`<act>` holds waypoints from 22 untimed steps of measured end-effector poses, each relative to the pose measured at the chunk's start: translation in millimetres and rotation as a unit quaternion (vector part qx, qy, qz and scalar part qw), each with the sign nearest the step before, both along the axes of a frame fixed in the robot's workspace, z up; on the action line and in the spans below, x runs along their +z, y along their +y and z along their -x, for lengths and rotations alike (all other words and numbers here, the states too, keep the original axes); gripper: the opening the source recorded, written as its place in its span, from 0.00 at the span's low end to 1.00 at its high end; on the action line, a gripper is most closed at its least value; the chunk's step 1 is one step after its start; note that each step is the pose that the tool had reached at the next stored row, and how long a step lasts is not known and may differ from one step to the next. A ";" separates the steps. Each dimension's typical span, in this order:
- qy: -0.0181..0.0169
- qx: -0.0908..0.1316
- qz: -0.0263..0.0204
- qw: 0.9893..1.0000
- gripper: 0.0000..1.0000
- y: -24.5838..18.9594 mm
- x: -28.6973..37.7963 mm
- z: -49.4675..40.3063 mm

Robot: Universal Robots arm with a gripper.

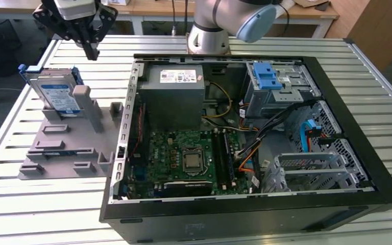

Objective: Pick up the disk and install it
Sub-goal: 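Reach for the disk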

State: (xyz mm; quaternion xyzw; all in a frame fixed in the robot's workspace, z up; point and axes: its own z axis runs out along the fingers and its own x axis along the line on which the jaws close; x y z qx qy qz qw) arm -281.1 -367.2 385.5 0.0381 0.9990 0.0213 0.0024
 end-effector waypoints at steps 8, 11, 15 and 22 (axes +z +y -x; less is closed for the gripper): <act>0.000 0.000 0.000 1.000 0.11 9.2 -0.3 17.0; 0.000 0.000 0.000 1.000 0.11 11.5 -0.6 25.1; 0.000 0.000 0.000 1.000 0.11 12.8 -0.9 31.2; 0.000 0.000 0.000 1.000 0.11 12.8 -0.9 32.7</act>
